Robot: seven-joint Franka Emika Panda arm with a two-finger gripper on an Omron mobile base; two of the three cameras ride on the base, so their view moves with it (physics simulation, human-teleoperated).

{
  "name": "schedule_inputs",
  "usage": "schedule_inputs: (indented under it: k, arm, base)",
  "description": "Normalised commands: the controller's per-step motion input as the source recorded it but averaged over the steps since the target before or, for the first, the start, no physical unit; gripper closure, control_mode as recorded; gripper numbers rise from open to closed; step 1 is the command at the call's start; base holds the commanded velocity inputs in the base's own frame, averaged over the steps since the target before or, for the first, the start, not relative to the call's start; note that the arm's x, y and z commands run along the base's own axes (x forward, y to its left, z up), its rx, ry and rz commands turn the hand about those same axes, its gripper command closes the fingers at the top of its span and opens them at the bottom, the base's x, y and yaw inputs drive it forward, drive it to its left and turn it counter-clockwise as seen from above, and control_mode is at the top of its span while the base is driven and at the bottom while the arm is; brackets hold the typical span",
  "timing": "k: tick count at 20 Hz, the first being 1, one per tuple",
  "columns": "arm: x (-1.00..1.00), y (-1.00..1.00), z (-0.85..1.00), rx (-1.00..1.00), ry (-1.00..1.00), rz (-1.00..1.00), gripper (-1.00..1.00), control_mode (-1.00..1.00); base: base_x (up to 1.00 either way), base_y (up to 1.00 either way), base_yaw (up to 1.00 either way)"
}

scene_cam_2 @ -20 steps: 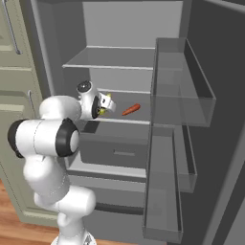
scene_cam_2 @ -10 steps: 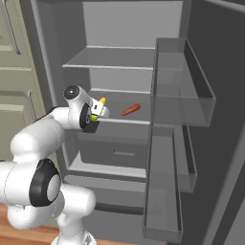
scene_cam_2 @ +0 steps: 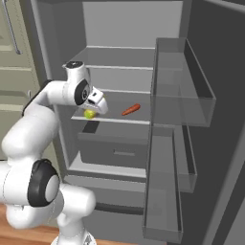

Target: Gather the corn and carrot from the fridge and place them on a tray on the dining counter. Then gather the chicken drumstick and steak from the fridge and place them on the other tray.

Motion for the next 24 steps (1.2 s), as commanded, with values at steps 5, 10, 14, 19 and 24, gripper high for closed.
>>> schedule_inputs:
  k: [5, 10, 14, 19, 24]
  arm:
    - [-0.95, 0.0, -0.15, 0.01, 0.12, -0.02, 1.0, -1.0]
    - [-1.0, 0.01, -0.62, -0.09, -0.32, 0.02, 1.0, -1.0]
    - [-0.81, 0.0, -0.45, -0.2, -0.27, 0.05, 1.0, -1.0]
    - [-0.04, -0.12, -0.14, 0.0, -0.05, 0.0, 1.0, -1.0]
    - [0.0, -0.15, 0.41, 0.33, 0.17, -0.03, 1.0, -1.0]
  base:
    - [0.0, 0.0, 0.0]
    - [0.0, 0.0, 0.0]
    - [0.0, 0.0, 0.0]
    - [0.0, 0.0, 0.0]
    - [0.0, 0.0, 0.0]
